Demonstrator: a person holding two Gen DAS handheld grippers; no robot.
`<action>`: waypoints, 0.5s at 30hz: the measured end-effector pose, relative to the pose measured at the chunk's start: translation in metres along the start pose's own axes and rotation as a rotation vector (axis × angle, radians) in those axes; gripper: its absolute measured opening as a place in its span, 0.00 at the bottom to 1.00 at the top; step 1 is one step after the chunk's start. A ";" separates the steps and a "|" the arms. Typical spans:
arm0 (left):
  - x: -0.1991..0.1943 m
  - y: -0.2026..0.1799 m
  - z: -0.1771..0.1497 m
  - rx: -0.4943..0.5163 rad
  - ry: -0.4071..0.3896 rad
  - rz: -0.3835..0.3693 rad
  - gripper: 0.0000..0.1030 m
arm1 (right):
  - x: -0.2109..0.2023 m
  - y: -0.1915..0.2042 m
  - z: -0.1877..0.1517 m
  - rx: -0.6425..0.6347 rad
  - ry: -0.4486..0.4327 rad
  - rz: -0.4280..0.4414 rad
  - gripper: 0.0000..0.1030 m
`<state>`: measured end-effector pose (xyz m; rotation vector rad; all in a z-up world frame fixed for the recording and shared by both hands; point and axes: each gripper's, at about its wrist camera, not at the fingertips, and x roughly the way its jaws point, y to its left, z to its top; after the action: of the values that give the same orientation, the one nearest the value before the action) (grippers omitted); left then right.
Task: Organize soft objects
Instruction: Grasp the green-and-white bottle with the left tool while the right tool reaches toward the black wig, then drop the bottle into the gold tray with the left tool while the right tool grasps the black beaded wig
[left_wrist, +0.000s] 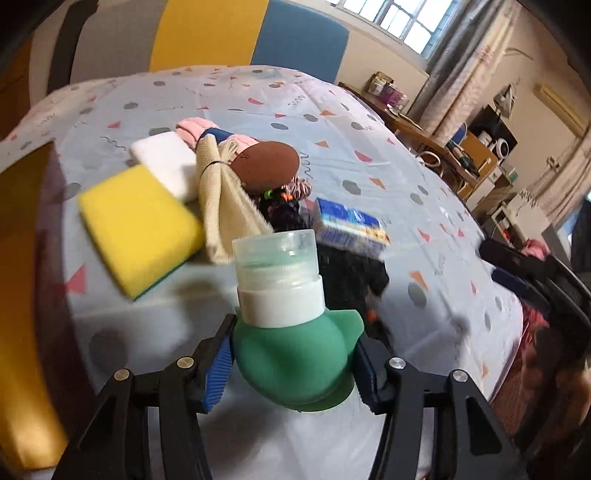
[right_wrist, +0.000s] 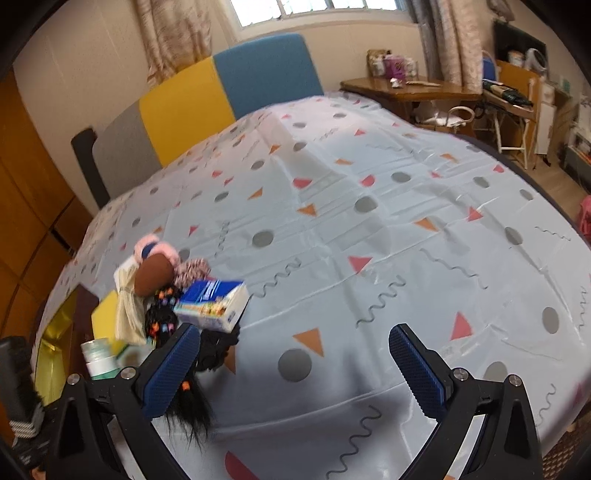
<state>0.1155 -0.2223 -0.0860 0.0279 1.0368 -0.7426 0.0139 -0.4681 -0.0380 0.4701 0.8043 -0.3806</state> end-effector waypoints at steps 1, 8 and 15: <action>-0.004 0.000 -0.005 0.006 0.002 -0.007 0.55 | 0.003 0.004 -0.002 -0.016 0.015 0.004 1.00; -0.028 -0.002 -0.039 0.066 0.001 0.017 0.55 | 0.018 0.029 -0.018 -0.116 0.093 0.041 0.90; -0.059 0.004 -0.051 0.065 -0.049 0.009 0.55 | 0.035 0.087 -0.027 -0.272 0.147 0.144 0.68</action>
<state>0.0612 -0.1691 -0.0673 0.0702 0.9655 -0.7652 0.0631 -0.3868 -0.0585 0.3015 0.9433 -0.1009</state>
